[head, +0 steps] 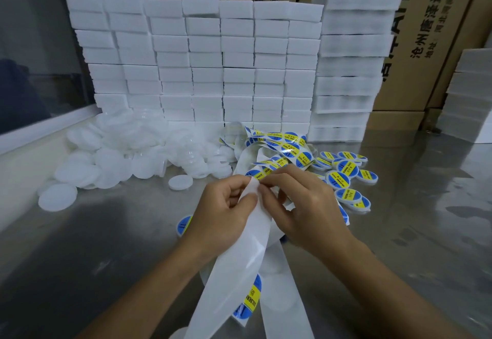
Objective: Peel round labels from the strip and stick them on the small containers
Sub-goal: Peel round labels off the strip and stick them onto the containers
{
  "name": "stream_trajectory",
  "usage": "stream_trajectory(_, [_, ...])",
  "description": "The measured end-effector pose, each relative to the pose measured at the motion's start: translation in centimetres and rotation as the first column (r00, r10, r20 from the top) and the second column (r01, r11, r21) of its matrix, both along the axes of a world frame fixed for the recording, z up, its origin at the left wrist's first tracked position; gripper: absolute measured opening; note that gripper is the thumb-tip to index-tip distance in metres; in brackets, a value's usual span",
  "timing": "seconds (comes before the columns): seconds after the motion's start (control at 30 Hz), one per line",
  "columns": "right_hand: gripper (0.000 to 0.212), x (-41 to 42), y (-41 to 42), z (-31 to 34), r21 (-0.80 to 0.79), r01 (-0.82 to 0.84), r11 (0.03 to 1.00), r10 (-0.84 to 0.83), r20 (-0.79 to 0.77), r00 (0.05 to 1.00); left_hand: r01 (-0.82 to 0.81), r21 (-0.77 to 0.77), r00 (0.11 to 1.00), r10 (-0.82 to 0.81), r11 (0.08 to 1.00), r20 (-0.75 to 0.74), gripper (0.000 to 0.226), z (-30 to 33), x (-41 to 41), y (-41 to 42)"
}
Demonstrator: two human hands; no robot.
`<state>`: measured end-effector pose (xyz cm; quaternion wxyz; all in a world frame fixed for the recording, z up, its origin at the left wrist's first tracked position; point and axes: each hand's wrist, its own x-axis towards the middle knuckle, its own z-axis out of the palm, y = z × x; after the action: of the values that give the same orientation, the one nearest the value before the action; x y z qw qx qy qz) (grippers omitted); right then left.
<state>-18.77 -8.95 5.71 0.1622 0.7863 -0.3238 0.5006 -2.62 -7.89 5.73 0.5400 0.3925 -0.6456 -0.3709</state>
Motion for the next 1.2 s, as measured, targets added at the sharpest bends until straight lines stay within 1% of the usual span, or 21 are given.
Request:
stream_trajectory(0.13, [0.016, -0.3, 0.0, 0.1, 0.051, -0.047, 0.998, 0.047, 0.004, 0.999, 0.052, 0.032, 0.994, -0.048, 0.998, -0.1, 0.021, 0.3, 0.2, -0.1])
stream_trajectory(0.3, [0.01, 0.0, -0.1, -0.1, 0.066, -0.078, 0.995, 0.072, 0.077, 0.994, 0.076, 0.039, 0.996, -0.074, 0.996, -0.057, 0.028, 0.1, 0.3, -0.3])
stream_trajectory(0.47, [0.008, -0.3, -0.2, 0.1, 0.049, -0.062, 0.997, 0.058, 0.074, 0.996, 0.104, 0.046, 0.994, -0.103, 0.994, -0.022, 0.037, -0.1, 0.3, -0.4])
stream_trajectory(0.63, [0.004, -0.4, -0.1, 0.2, 0.057, -0.061, 0.997, 0.056, 0.093, 0.994, 0.084, 0.05, 0.996, -0.083, 0.995, -0.011, 0.036, 0.0, 0.4, -0.3])
stream_trajectory(0.67, [0.002, -0.4, 0.0, 0.2, 0.074, -0.06, 0.995, 0.051, 0.118, 0.992, 0.079, 0.05, 0.997, -0.078, 0.996, -0.011, 0.036, 0.0, 0.4, -0.3])
stream_trajectory(0.7, [0.002, -0.3, 0.0, 0.2, 0.114, -0.067, 0.991, 0.046, 0.177, 0.983, 0.073, 0.05, 0.997, -0.072, 0.996, -0.015, 0.037, 0.0, 0.5, -0.2])
stream_trajectory(0.73, [0.004, -0.3, 0.0, 0.2, 0.193, -0.102, 0.976, 0.043, 0.288, 0.957, 0.061, 0.052, 0.998, -0.06, 0.997, -0.02, 0.038, 0.1, 0.5, -0.2])
stream_trajectory(0.77, [0.007, -0.2, -0.1, 0.4, 0.306, -0.183, 0.934, 0.032, 0.44, 0.898, 0.043, 0.059, 0.999, -0.042, 0.997, -0.029, 0.039, 0.1, 0.6, -0.3])
stream_trajectory(0.8, [0.009, -0.3, -0.2, 0.7, 0.414, -0.301, 0.859, -0.004, 0.593, 0.805, 0.021, 0.074, 0.999, -0.018, 0.997, -0.045, 0.039, 0.1, 0.6, -0.4])
stream_trajectory(0.83, [0.013, -0.5, -0.4, 1.0, 0.489, -0.42, 0.764, -0.071, 0.712, 0.699, -0.004, 0.097, 0.997, 0.011, 0.995, -0.072, 0.039, 0.1, 0.8, -0.5])
stream_trajectory(0.87, [0.016, -0.8, -0.5, 1.2, 0.528, -0.53, 0.663, -0.149, 0.787, 0.599, -0.032, 0.122, 0.994, 0.045, 0.992, -0.104, 0.038, 0.0, 0.9, -0.7])
stream_trajectory(0.9, [0.018, -1.1, -0.7, 1.4, 0.533, -0.621, 0.574, -0.223, 0.832, 0.507, -0.064, 0.144, 0.987, 0.084, 0.987, -0.134, 0.037, -0.1, 1.1, -0.9])
stream_trajectory(0.93, [0.019, -1.4, -0.8, 1.6, 0.508, -0.693, 0.512, -0.284, 0.861, 0.422, -0.098, 0.16, 0.98, 0.123, 0.982, -0.157, 0.036, -0.1, 1.3, -1.1])
stream_trajectory(0.97, [0.016, -1.6, -0.9, 1.8, 0.469, -0.743, 0.477, -0.327, 0.88, 0.345, -0.131, 0.169, 0.972, 0.16, 0.977, -0.172, 0.033, -0.2, 1.5, -1.4])
stream_trajectory(1.0, [0.011, -1.8, -1.0, 1.8, 0.433, -0.77, 0.469, -0.352, 0.891, 0.286, -0.163, 0.177, 0.964, 0.195, 0.97, -0.182, 0.03, -0.4, 1.7, -1.7])
stream_trajectory(1.03, [0.007, -2.0, -1.0, 1.9, 0.41, -0.777, 0.478, -0.357, 0.899, 0.255, -0.199, 0.186, 0.954, 0.234, 0.962, -0.189, 0.025, -0.6, 2.0, -2.0])
stream_trajectory(1.07, [0.007, -2.1, -1.0, 1.9, 0.395, -0.775, 0.493, -0.343, 0.907, 0.244, -0.242, 0.196, 0.94, 0.28, 0.95, -0.195, 0.019, -0.8, 2.3, -2.2])
stream_trajectory(1.1, [0.01, -2.2, -1.0, 1.9, 0.384, -0.769, 0.511, -0.322, 0.915, 0.244, -0.291, 0.204, 0.924, 0.33, 0.935, -0.193, 0.012, -1.1, 2.8, -2.6])
stream_trajectory(1.13, [0.011, -2.2, -1.0, 1.9, 0.377, -0.76, 0.53, -0.297, 0.922, 0.25, -0.349, 0.203, 0.907, 0.385, 0.915, -0.172, 0.013, -1.4, 3.3, -2.9])
stream_trajectory(1.2, [0.009, -2.3, -1.0, 2.1, 0.384, -0.722, 0.576, -0.245, 0.923, 0.295, -0.49, 0.152, 0.86, 0.505, 0.858, -0.078, 0.027, -2.0, 4.7, -3.8])
